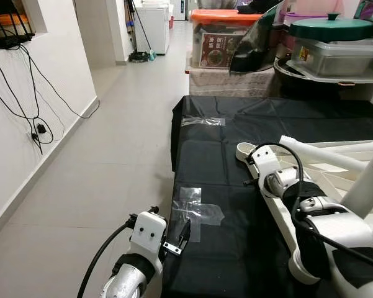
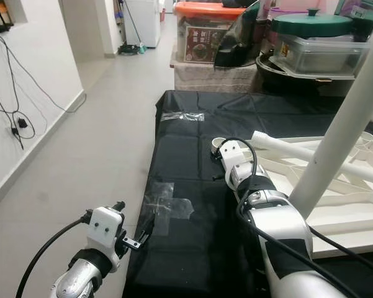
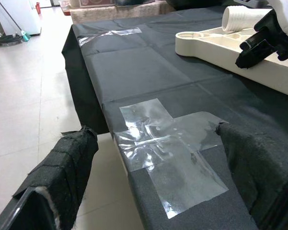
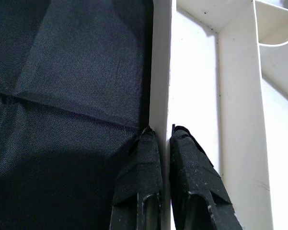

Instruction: Building children table

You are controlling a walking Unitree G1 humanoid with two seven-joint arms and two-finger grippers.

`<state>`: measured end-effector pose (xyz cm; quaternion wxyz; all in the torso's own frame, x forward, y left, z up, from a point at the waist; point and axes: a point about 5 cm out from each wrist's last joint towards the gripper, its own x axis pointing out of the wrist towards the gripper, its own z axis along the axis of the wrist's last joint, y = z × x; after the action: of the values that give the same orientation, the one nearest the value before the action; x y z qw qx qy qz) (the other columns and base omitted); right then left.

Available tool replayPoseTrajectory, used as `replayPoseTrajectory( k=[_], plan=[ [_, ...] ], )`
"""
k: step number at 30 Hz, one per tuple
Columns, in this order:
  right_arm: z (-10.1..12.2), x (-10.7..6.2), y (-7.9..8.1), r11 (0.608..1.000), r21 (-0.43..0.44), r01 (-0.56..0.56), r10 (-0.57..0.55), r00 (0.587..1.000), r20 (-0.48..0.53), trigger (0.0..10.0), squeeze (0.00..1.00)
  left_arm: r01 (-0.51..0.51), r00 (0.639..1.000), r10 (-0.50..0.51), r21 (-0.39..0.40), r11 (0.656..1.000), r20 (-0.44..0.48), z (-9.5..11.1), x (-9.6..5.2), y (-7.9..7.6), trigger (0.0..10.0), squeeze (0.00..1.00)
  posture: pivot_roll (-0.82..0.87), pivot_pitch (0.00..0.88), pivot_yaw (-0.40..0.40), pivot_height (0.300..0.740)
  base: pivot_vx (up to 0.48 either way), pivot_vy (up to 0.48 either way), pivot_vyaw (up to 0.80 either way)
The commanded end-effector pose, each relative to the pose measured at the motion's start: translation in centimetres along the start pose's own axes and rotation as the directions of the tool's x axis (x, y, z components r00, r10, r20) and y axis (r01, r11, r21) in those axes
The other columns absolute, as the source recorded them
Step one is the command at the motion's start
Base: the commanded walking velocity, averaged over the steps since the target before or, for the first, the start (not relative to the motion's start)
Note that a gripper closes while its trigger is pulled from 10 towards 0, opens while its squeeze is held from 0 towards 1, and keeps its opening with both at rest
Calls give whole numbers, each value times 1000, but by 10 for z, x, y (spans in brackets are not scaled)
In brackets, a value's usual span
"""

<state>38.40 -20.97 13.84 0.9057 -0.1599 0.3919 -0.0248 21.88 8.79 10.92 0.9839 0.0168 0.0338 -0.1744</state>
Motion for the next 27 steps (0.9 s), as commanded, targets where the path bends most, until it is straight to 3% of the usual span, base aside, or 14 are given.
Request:
replayPoseTrajectory(
  k=[1, 2, 7, 8, 14, 15, 27],
  plan=[
    [-23, 8, 9, 1000, 0, -15, 15, 995, -96, 10000, 0, -3, 1000, 3, -4, 1000, -8, 0, -1, -1, 10000, 0, 61, 0, -85, 740, 0, 0, 0],
    [-26, 8, 9, 999, 25, -29, 32, 995, -100, 10000, 1000, -4, 1000, 4, -4, 1000, -8, 1, -1, -1, 10000, 0, 60, 0, -83, 740, 0, 0, 0],
    [-29, 9, 8, 999, 51, -19, 25, 993, -116, 10000, 1000, -4, 1000, 4, -5, 1000, -9, 1, -1, -2, 10000, 0, 61, 0, -83, 740, 0, 0, 0],
    [-29, 8, 8, 997, 70, -13, 22, 992, -121, 10000, 0, -5, 1000, 5, -6, 1000, -9, 1, -1, -2, 10000, 0, 62, 0, -84, 740, 0, 0, 0],
    [-28, 7, 7, 993, 115, 11, 4, 991, -133, 10000, 0, -6, 1000, 6, -7, 1000, -9, 1, -2, -2, 10000, 0, 61, 0, -87, 740, 0, 0, 0],
    [-27, 7, 8, 993, 120, 4, 12, 991, -132, 0, 0, -7, 1000, 7, -8, 1000, -10, 1, -2, -2, 10000, 0, 61, 0, -86, 740, 0, 0, 0],
    [-25, 7, 12, 993, 117, -26, 40, 992, -119, 0, 0, -9, 1000, 9, -9, 1000, -11, 1, -2, -2, 10000, 0, 60, 0, -86, 740, 0, 0, 0]
  ],
)
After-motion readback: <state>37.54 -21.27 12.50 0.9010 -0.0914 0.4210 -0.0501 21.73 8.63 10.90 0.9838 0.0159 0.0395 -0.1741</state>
